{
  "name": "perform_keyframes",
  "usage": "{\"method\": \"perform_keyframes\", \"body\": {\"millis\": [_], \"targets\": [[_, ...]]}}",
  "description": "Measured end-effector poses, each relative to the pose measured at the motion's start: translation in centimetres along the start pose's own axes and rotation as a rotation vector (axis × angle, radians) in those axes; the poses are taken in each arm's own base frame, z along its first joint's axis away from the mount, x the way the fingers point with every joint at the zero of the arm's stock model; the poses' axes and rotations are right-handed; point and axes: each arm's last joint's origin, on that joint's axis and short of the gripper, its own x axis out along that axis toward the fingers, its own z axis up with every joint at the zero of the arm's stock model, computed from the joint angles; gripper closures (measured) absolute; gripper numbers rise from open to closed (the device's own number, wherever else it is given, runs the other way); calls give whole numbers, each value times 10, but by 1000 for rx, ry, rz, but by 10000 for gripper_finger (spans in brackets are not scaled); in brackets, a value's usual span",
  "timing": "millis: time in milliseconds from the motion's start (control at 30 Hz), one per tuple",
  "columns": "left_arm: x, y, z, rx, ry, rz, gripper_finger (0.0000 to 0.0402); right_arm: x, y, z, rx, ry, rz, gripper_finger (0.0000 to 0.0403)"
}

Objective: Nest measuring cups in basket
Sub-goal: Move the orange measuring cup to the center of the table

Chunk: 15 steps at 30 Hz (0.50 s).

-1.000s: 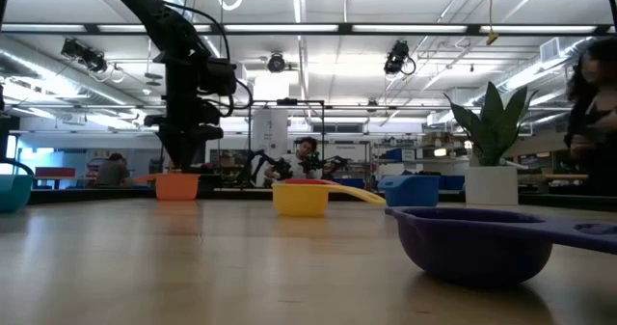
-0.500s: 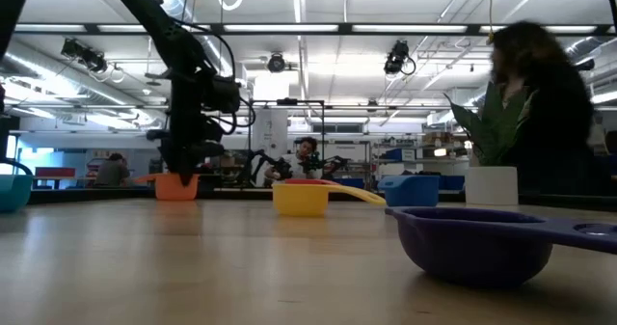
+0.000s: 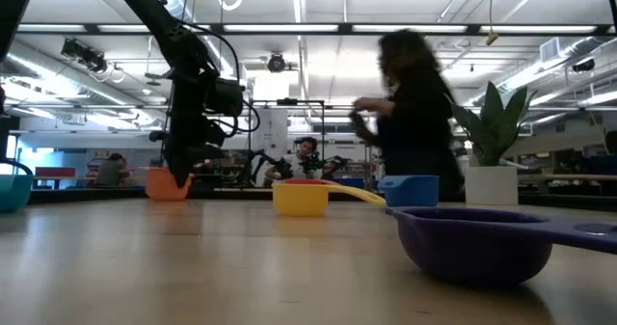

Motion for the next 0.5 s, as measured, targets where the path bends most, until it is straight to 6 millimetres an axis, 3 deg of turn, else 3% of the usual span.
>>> {"method": "perform_keyframes", "body": {"millis": [300, 500], "targets": [[-55, -32, -13, -103, 79, -42, 395, 0, -2, -1, 2, 11, -39, 309], [-91, -80, -25, -290, 66, -139, 395, 0, -4, -1, 2, 29, -109, 309]]}}
